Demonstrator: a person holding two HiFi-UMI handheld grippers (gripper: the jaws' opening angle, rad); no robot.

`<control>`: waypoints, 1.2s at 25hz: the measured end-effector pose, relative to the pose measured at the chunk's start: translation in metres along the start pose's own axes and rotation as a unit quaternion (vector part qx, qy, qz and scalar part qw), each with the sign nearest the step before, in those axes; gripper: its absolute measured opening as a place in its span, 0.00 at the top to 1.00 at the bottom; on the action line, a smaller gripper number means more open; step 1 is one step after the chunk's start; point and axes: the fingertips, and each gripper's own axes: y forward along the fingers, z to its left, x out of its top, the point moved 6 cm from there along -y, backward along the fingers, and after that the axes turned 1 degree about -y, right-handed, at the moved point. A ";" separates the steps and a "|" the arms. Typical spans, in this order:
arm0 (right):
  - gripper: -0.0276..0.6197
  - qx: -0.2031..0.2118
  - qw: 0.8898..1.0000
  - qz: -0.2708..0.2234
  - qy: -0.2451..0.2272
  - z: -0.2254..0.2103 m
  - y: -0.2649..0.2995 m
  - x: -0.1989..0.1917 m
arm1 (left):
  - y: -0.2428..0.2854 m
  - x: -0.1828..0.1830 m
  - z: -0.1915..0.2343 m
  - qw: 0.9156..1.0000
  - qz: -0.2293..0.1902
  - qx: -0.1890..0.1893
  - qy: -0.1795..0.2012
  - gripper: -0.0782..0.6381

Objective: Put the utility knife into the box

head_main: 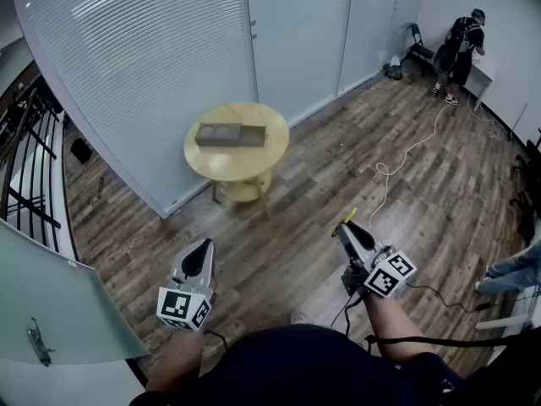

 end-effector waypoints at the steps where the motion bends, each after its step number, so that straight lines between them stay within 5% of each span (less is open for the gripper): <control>1: 0.86 0.002 1.000 -0.002 -0.004 -0.003 0.002 0.003 | 0.004 0.001 -0.001 1.000 -0.002 -0.001 0.002 0.89; 9: 0.86 0.004 1.000 -0.009 -0.002 -0.029 0.000 0.011 | 0.038 0.007 -0.019 1.000 -0.004 -0.016 0.015 0.89; 20: 0.86 0.069 0.997 0.017 0.003 -0.083 0.008 0.021 | 0.108 0.006 -0.052 1.000 -0.012 -0.005 0.012 0.89; 30: 0.86 0.064 0.997 0.026 0.037 -0.122 0.059 0.008 | 0.144 0.002 -0.014 1.000 0.001 0.017 0.009 0.89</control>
